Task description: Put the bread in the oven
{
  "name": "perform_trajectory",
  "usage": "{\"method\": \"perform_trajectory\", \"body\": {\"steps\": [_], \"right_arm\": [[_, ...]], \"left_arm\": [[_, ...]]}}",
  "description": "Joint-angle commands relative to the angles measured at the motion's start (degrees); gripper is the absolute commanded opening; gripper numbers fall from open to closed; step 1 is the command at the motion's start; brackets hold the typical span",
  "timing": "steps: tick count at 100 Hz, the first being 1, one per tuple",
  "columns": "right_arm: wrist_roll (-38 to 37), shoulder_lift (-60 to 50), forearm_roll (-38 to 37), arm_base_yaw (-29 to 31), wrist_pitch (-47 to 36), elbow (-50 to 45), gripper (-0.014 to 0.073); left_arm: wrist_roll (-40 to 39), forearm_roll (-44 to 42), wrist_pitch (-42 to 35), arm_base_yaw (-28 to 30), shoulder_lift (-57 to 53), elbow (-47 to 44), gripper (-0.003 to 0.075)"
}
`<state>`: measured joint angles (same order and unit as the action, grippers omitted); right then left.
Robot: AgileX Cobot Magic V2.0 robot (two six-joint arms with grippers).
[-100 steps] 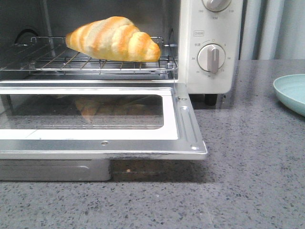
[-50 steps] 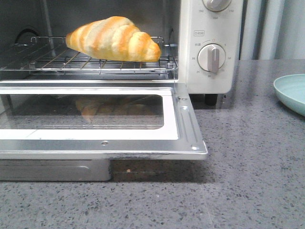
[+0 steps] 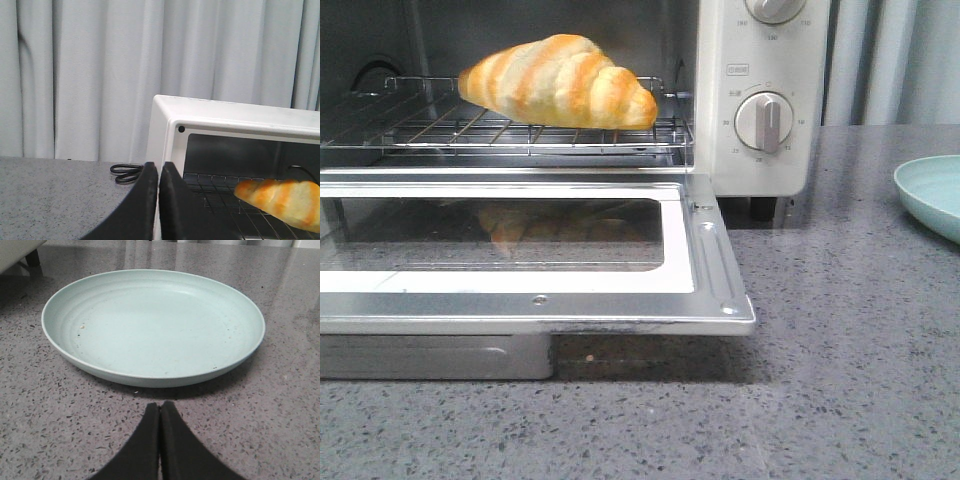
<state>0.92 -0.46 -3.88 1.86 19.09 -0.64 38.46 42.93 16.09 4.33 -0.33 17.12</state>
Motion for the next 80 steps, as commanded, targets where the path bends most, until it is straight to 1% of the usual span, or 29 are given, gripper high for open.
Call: {"method": "perform_trajectory", "body": {"steps": [1, 16, 23, 26, 30, 31, 36, 39, 43, 48, 54, 68, 80], "right_arm": [[0.5, -1.2, -0.4, 0.4, -1.5, -0.6, -0.0074], [0.5, -1.2, -0.4, 0.4, -1.5, -0.6, -0.0074], [0.5, -1.2, -0.4, 0.4, -1.5, -0.6, -0.0074], [0.5, -1.2, -0.4, 0.4, -1.5, -0.6, -0.0074], [0.5, -1.2, -0.4, 0.4, -1.5, -0.6, -0.0074], [0.5, -1.2, -0.4, 0.4, -1.5, -0.6, -0.0074], [0.5, -1.2, -0.4, 0.4, -1.5, -0.6, -0.0074], [0.5, -1.2, -0.4, 0.4, -1.5, -0.6, -0.0074], [0.5, -1.2, -0.4, 0.4, -1.5, -0.6, -0.0074], [0.5, -1.2, -0.4, 0.4, -1.5, -0.6, -0.0074], [0.5, -1.2, -0.4, 0.4, -1.5, -0.6, -0.0074], [0.5, -1.2, -0.4, 0.4, -1.5, -0.6, -0.0074], [0.5, -1.2, -0.4, 0.4, -1.5, -0.6, -0.0074]], "left_arm": [[-0.1, 1.1, -3.1, -0.4, -1.3, 1.5, -0.0021], [0.0, 0.5, -3.1, -0.4, -1.3, 0.9, -0.0021], [-0.6, -3.5, -2.9, -0.4, -1.3, -0.3, -0.0021], [-2.3, -6.3, -2.9, -0.5, -1.3, -1.1, -0.0021], [-8.8, -10.9, -3.0, -0.5, -1.3, -2.5, -0.0021], [-10.3, -13.2, -3.0, -0.5, -1.3, -2.7, -0.0021], [-23.3, -21.3, -3.0, -0.7, -1.3, -4.5, -0.0021], [-28.6, -25.1, -3.0, -0.8, -1.3, -5.3, -0.0021], [-34.2, -29.8, -3.0, -1.5, -1.3, -6.6, -0.0021], [-38.5, -34.7, -3.0, -2.6, -1.3, -7.9, -0.0021], [-40.6, -39.3, -3.2, -4.7, -1.3, -9.3, -0.0021], [-43.6, -45.9, -3.9, -9.9, -1.3, -12.1, -0.0021], [-43.8, -46.3, -5.0, -11.7, -1.3, -14.5, -0.0021]]}}
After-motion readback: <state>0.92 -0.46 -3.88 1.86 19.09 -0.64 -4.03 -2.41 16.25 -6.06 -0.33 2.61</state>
